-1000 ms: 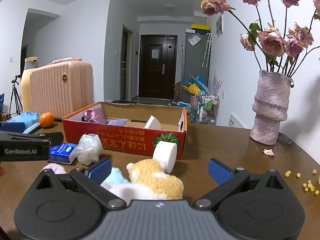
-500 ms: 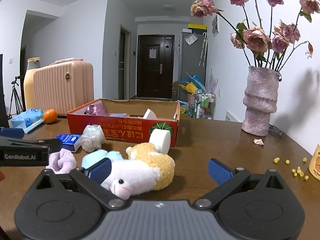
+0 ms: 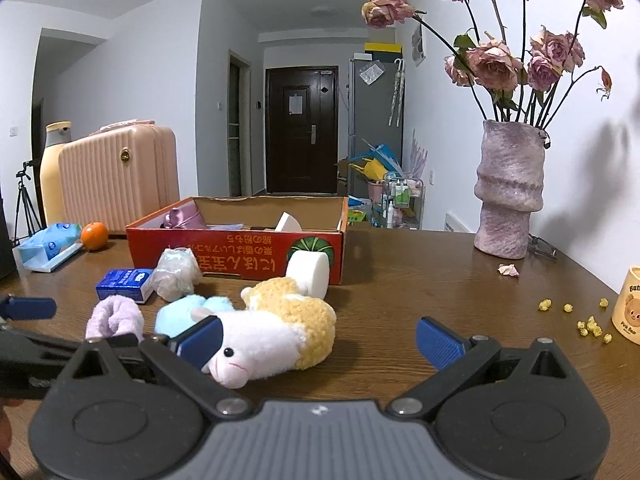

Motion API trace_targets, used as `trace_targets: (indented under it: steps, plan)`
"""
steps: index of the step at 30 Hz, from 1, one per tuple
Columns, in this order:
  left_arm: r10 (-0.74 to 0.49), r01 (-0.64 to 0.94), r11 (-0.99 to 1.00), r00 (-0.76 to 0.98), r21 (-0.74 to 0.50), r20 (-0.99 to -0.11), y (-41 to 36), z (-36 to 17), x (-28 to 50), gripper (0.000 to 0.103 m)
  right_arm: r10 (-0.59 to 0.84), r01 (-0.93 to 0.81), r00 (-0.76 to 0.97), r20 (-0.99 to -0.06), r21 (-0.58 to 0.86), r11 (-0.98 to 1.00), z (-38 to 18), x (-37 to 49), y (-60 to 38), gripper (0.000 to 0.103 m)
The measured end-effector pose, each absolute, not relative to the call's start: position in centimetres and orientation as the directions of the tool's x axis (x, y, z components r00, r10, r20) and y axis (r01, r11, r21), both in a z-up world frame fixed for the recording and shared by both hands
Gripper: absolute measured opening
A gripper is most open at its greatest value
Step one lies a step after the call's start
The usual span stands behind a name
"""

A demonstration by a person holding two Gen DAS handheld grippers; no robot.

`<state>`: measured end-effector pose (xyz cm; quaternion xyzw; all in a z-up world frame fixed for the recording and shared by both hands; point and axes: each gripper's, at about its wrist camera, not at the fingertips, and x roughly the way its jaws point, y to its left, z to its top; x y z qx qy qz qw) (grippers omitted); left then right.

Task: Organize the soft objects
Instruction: 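Close the left gripper on the lavender fuzzy headband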

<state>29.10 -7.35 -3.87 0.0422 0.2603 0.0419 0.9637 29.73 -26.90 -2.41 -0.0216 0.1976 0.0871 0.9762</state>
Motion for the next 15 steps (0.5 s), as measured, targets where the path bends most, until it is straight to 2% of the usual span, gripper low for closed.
trace_targets:
  steps: [8, 11, 14, 15]
  plan:
    - [0.090, -0.089, 0.996, 0.812, 0.031, -0.576, -6.0, -4.9, 31.0, 0.103, 0.155, -0.174, 0.904, -0.398, -0.010, 0.985, -2.7, 30.0, -26.8, 0.103]
    - [0.089, -0.077, 0.996, 0.816, 0.044, -0.572, -6.3, -5.0, 31.1, 0.093, 0.150, -0.172, 0.901, -0.408, -0.017, 0.985, -3.0, 30.2, -26.6, 0.103]
    - [0.077, -0.055, 0.997, 0.810, 0.055, -0.582, -6.6, -5.1, 31.3, 0.078, 0.148, -0.172, 0.898, -0.415, -0.022, 0.985, -3.3, 30.4, -26.5, 0.103]
    - [0.071, -0.048, 0.997, 0.808, 0.055, -0.585, -6.6, -5.1, 31.3, 0.069, 0.146, -0.172, 0.897, -0.417, -0.024, 0.985, -3.4, 30.5, -26.4, 0.103]
